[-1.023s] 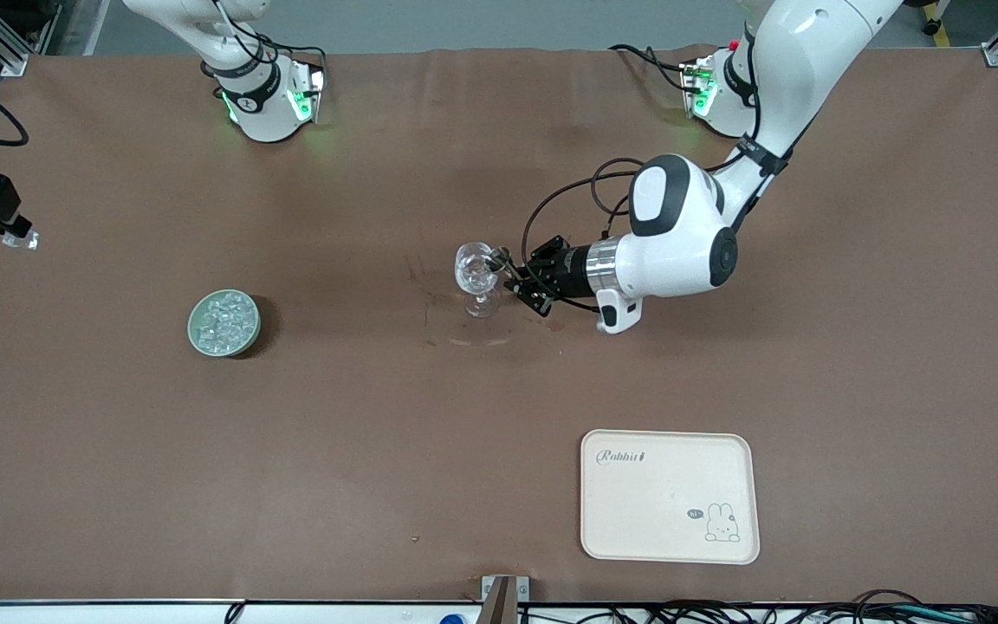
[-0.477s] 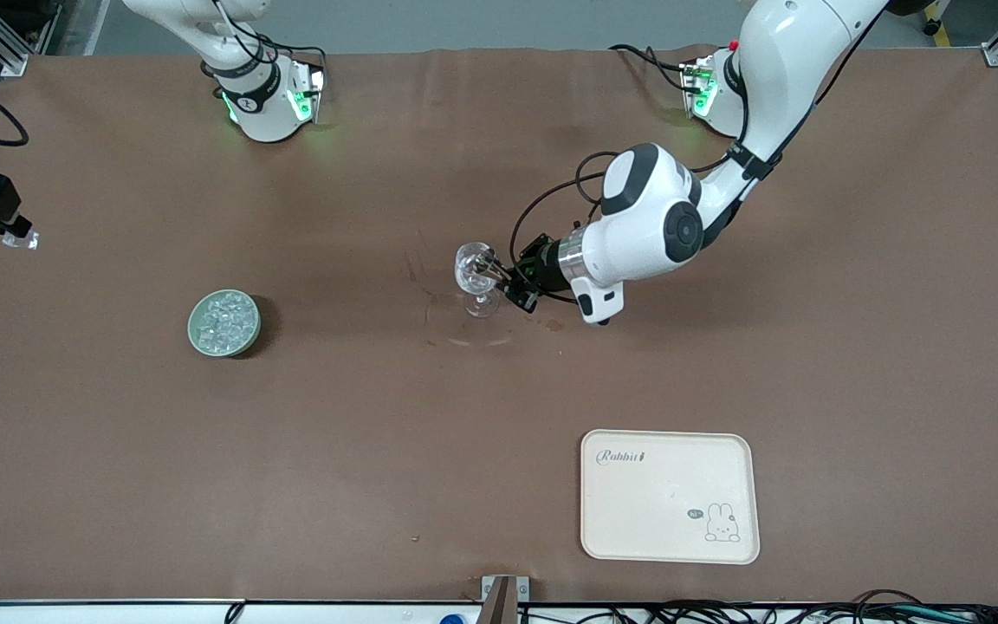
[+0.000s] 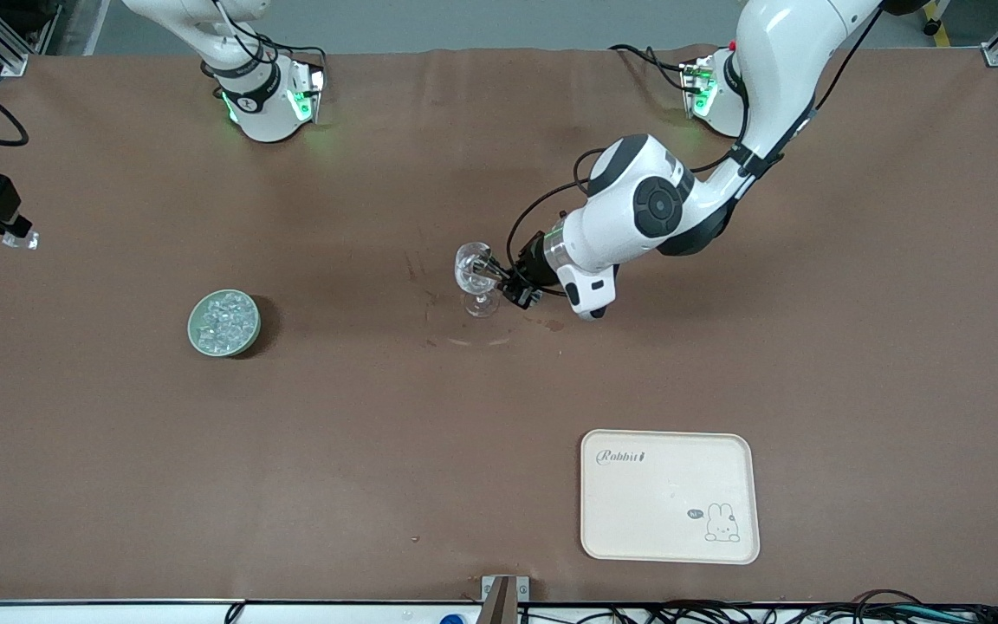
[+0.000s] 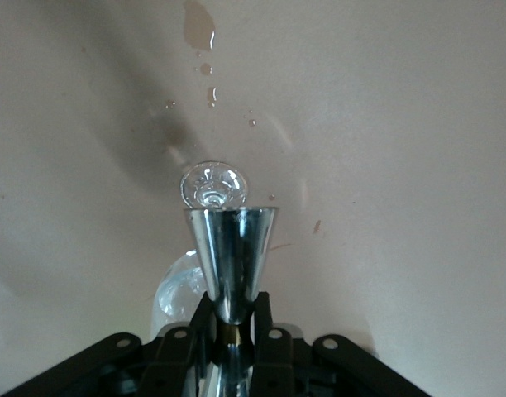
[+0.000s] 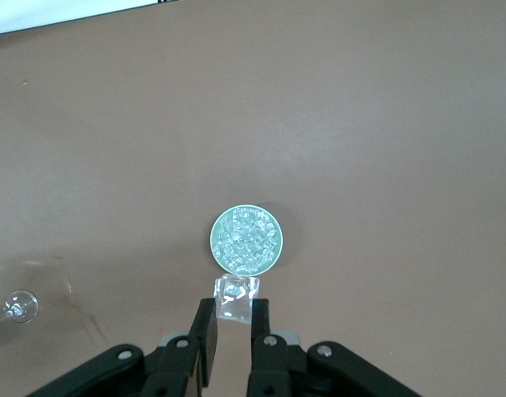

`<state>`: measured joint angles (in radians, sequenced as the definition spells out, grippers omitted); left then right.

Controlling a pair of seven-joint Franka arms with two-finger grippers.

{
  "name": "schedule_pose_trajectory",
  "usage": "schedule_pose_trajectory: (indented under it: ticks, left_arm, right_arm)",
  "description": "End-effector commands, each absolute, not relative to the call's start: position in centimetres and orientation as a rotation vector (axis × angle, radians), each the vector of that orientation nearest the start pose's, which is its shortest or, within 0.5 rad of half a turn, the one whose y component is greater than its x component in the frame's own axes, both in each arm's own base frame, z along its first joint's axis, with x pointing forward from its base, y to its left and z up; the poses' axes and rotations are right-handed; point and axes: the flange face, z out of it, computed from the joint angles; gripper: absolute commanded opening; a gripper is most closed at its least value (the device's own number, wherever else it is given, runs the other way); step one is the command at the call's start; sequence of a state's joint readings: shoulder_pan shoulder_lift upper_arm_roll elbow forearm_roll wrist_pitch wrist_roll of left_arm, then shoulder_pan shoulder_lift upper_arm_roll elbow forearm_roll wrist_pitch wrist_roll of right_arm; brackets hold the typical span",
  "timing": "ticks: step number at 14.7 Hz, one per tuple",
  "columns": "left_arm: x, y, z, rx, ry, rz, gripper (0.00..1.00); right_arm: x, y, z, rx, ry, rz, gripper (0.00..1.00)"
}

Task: Pour wine and add ice with both arms
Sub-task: 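Tilt the jigger over the wine glass with the left gripper to pour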

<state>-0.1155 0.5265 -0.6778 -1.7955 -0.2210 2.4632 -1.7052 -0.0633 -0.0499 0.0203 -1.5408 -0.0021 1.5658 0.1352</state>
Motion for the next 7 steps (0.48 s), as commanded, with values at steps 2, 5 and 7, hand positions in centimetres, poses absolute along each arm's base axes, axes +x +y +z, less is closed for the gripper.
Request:
schedule_pose_trajectory:
  ticks: [2,5,7]
  left_arm:
    - [50.5,-45.0,34.7,-2.873,-1.920,0.591,0.01]
    - [50.2,-45.1,35.1,-2.862,-1.913,0.608,0.00]
    - [49.4,-45.0,35.0,-2.827,-1.840,0.647,0.00]
  right_arm:
    - [53.8,-2.5,66.8,-3.127,0.279,-0.116,0.06]
    - [53.8,-2.7,66.7,-3.125,0.284,-0.113,0.06]
    - [53.8,-2.7,66.7,-3.125,0.284,-0.113,0.06]
